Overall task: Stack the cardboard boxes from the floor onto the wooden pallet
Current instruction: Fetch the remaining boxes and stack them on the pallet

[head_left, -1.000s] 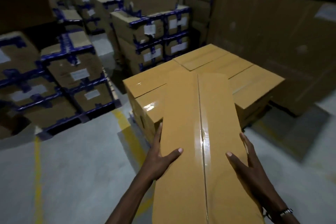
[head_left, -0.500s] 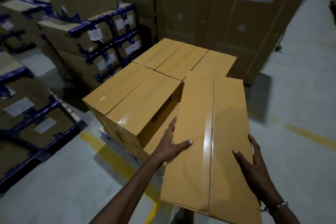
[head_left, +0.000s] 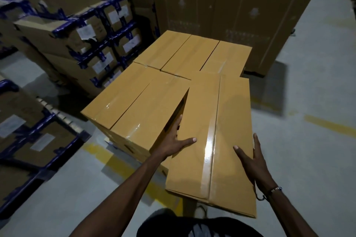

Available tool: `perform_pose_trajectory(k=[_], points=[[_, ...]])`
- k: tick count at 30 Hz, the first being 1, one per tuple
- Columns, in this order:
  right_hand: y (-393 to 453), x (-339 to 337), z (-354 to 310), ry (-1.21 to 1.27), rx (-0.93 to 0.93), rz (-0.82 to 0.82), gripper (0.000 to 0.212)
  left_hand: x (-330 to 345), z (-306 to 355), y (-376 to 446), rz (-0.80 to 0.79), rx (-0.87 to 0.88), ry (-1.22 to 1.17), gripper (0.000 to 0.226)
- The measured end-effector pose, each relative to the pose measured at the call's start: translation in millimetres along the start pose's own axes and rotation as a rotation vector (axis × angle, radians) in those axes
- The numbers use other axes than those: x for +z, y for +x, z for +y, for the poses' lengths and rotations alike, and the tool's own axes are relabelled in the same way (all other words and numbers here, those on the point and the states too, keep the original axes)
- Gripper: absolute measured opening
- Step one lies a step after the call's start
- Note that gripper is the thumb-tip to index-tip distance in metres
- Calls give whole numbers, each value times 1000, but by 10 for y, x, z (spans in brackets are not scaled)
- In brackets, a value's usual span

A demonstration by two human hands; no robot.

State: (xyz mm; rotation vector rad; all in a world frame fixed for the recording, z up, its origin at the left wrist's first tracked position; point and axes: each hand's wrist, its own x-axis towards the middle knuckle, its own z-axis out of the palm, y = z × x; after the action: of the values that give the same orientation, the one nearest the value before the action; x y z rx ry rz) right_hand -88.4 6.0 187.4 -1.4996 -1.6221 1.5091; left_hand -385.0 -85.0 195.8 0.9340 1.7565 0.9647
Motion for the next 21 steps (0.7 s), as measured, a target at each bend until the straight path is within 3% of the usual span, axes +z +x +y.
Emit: perform_pose_trajectory(k=[11,17,21], points=[[395,568,48,53,39,30,86,-536,-275,670,-160,-33,101,114],[512,956,-9,104,127,107,92,-906,-494,1069,-325,-49,121,116],[775,1175,393,176,156,116,93,-1147,-651,1374,-412,-71,139,117]])
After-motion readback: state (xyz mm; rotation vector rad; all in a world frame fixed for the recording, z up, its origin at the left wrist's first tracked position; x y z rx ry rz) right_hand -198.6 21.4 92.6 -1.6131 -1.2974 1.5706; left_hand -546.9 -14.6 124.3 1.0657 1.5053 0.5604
